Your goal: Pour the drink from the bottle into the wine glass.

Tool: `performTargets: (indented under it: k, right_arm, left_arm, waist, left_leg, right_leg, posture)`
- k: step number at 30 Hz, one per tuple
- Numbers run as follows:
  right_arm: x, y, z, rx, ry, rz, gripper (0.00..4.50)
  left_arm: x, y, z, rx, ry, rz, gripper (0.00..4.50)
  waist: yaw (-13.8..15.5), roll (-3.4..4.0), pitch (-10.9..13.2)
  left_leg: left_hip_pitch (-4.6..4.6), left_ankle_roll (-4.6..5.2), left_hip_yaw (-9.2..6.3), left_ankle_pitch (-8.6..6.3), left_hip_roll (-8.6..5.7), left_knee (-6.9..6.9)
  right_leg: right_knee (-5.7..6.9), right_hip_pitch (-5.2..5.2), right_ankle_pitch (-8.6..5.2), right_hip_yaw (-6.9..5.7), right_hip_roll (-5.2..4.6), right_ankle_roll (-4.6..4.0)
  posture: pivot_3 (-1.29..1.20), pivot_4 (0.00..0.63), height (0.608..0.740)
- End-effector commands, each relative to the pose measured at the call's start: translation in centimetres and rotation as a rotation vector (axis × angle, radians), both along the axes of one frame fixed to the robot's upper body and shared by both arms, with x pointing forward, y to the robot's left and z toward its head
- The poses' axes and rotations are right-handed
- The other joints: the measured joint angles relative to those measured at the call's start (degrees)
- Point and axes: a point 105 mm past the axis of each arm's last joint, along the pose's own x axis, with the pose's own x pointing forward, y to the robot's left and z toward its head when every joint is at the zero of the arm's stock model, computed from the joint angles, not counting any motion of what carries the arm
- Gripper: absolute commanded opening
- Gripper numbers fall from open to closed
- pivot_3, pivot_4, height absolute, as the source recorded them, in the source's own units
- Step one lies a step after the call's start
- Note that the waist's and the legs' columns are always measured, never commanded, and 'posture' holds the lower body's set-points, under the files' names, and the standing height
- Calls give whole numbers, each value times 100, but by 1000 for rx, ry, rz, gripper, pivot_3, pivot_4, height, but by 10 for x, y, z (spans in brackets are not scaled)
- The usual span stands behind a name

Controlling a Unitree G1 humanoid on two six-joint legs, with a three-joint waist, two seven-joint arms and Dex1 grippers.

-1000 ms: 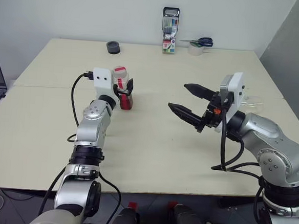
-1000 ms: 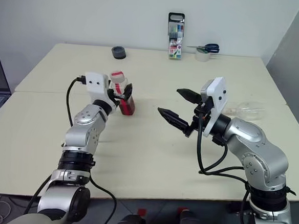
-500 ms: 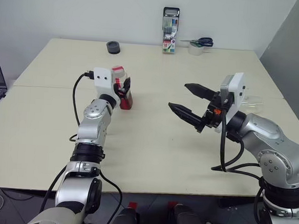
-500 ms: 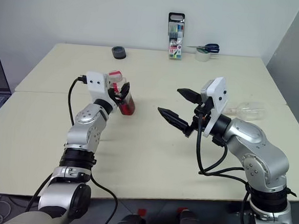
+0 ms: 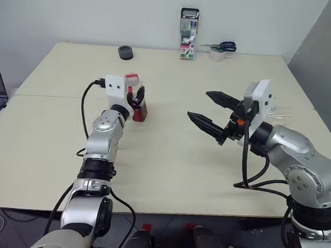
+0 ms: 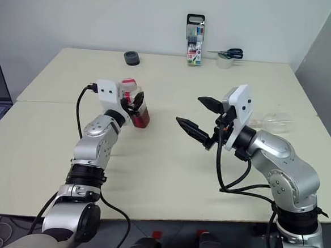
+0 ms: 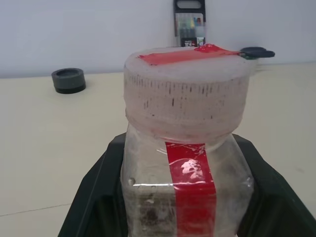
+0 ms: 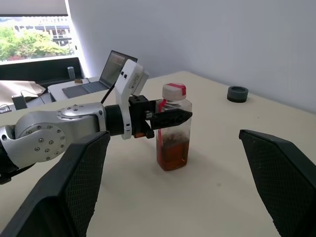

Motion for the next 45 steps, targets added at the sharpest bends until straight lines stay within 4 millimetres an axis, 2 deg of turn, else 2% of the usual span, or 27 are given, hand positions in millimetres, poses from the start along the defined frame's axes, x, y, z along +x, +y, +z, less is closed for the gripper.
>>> performTargets:
  k: [1,4,8,13,17,25,30,39,42,45]
  right_arm:
    - [0,0,14,8,-46,-15,4500]
    - [1,1,21,33,-41,-20,4500]
    - [2,3,27,44,-35,-32,4500]
    - [2,2,28,22,-31,-53,4500]
    - [0,0,35,44,-29,-74,4500]
    - [-1,-3,38,57,-18,-116,4500]
    - [-4,-1,27,37,9,-110,4500]
    - [1,-1,21,38,28,-113,4500]
    - [2,-1,22,46,27,-113,3882]
    - [3,-1,23,58,25,-113,2892]
  left_arm:
    - [-10,-31,27,62,-86,-174,2115]
    - [-24,-63,39,91,-107,-386,2115]
    - [-52,-103,55,141,-147,-696,2115]
    - [-77,-127,60,187,-156,-967,2115]
    - [-89,-136,60,189,-150,-1108,2115]
    - [-86,-142,63,193,-155,-1136,2115]
    - [-86,-146,64,179,-160,-1131,2115]
    - [-85,-144,66,165,-155,-1122,2115]
    - [-87,-145,64,170,-153,-1126,2113]
    - [-89,-146,62,171,-151,-1131,2113]
  waist:
    - [0,0,0]
    - [-1,0,0]
    - [-5,0,1]
    - [-12,0,1]
    - [-18,2,2]
    - [-19,2,2]
    - [-19,2,2]
    - [-20,2,2]
    - [-20,2,2]
    - [-20,2,2]
  left_leg:
    - [-1,0,0,0,-1,0]
    - [-3,0,-1,0,-2,0]
    - [-6,0,1,0,0,-1]
    - [-5,0,5,0,0,-2]
    - [-5,1,5,0,1,-2]
    - [-6,17,4,-9,-1,-1]
    - [-6,20,4,-10,0,-1]
    - [-6,23,4,-11,0,-1]
    - [-6,22,4,-11,0,-1]
    - [-6,22,4,-11,0,-1]
  right_leg:
    - [-1,0,0,0,0,0]
    - [-2,-1,0,0,0,0]
    - [-2,-6,0,2,0,0]
    - [-1,-6,0,1,2,0]
    - [0,-7,0,1,7,0]
    - [0,-7,0,1,9,0]
    - [0,-7,0,4,8,0]
    - [0,-7,-1,4,9,0]
    - [0,-7,-1,4,9,0]
    - [0,-7,-1,3,9,0]
  posture:
    - [0,150,740]
    - [0,150,740]
    - [0,150,740]
    - [0,150,740]
    - [0,150,740]
    - [0,150,740]
    - [0,150,740]
    - [0,150,740]
    - [0,150,740]
    - [0,150,740]
